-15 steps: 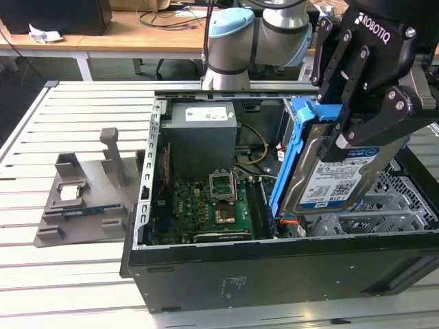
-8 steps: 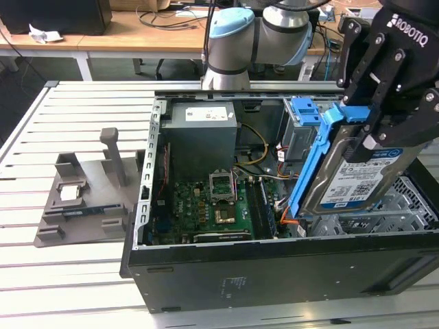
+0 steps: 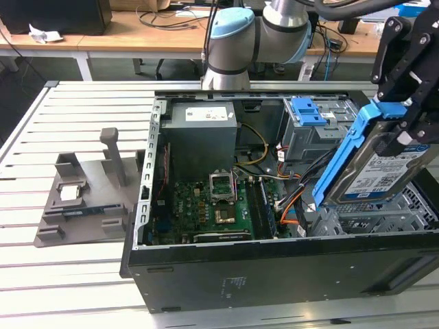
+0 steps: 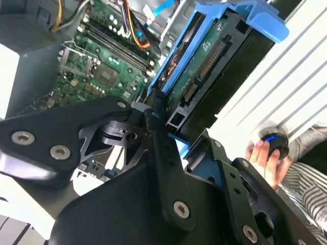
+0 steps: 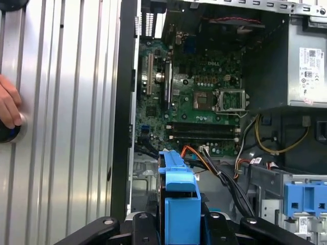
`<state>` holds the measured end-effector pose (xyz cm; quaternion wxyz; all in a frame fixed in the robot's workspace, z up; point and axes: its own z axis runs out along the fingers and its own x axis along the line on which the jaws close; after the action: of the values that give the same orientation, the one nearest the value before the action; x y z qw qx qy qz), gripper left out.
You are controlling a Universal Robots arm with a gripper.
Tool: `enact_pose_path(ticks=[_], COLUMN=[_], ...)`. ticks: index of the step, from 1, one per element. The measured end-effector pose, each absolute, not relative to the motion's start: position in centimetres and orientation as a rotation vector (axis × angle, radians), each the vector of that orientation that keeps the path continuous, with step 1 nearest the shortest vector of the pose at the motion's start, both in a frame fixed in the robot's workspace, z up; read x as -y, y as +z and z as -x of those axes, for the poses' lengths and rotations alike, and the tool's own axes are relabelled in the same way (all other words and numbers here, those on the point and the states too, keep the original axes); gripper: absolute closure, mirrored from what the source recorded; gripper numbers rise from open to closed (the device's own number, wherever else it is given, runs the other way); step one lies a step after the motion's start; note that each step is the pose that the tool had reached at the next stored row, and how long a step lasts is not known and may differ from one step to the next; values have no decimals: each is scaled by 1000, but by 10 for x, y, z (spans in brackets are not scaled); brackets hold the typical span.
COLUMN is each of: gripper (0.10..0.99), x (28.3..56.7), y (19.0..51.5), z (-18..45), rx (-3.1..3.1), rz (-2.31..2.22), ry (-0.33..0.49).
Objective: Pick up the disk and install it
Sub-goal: 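Pick up the disk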
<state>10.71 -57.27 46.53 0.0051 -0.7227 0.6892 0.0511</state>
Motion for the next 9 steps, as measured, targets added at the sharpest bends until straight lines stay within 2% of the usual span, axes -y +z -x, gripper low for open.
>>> enact_pose_path(ticks=[9], gripper=[718], x=[573], y=[458], z=[-142], rx=[-2172], rz=[2275], ry=[194])
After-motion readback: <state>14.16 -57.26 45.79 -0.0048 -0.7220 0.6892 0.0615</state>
